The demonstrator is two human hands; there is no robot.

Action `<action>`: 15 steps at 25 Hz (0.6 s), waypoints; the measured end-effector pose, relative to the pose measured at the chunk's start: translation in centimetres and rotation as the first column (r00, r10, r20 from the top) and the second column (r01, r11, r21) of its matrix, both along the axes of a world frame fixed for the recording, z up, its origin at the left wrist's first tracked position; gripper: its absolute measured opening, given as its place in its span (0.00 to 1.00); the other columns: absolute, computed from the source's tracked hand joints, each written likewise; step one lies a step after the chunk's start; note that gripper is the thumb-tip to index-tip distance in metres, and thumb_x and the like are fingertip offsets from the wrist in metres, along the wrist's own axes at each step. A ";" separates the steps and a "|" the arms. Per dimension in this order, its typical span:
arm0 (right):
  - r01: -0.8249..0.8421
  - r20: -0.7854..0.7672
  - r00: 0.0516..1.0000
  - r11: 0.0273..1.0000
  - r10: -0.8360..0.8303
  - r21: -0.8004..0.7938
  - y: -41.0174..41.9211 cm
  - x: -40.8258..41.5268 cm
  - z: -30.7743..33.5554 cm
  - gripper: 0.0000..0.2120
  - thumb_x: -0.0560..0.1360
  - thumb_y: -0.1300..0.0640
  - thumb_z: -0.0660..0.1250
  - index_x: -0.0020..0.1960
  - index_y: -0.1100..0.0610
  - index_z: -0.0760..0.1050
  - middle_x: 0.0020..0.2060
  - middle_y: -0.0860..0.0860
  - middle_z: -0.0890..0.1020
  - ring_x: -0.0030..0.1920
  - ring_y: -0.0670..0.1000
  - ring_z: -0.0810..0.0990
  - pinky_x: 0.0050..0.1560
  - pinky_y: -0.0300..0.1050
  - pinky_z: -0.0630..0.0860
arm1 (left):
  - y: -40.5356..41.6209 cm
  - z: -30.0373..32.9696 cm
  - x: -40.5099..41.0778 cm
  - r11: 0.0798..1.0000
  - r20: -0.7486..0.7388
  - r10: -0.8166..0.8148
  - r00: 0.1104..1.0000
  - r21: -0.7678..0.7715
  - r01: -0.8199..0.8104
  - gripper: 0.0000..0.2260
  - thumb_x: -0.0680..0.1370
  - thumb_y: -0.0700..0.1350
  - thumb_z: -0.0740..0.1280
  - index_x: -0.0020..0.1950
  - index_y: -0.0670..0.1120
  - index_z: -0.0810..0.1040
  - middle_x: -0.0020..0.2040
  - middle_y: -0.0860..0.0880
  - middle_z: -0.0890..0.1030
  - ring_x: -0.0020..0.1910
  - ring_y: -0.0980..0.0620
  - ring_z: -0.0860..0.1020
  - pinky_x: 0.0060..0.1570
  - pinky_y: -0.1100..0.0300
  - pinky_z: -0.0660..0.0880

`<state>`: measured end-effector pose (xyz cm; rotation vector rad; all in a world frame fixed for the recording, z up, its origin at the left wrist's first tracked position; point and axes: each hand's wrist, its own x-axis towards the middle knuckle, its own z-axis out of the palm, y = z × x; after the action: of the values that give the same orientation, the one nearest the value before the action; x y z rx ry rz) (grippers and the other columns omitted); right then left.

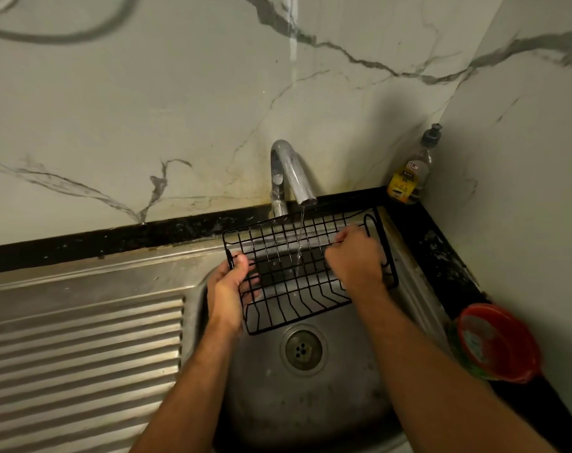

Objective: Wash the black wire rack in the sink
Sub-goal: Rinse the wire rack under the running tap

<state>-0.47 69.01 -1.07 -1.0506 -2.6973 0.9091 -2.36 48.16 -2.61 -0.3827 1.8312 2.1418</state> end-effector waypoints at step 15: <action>-0.173 -0.182 0.961 0.968 0.206 0.181 -0.1 -0.5 -1.3 0.10 0.79 0.56 0.60 0.49 0.52 0.80 0.44 0.50 0.83 0.40 0.48 0.81 0.38 0.42 0.79 | -1.0 -0.3 1.7 1.000 0.045 0.012 0.999 0.016 -0.013 0.10 0.83 0.49 0.64 0.57 0.46 0.81 0.58 0.40 0.84 0.55 0.39 0.82 0.59 0.41 0.78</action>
<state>-0.93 68.93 -2.37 -0.6399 -2.6797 0.7571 -0.67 47.19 -2.96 -0.4356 1.7906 2.1375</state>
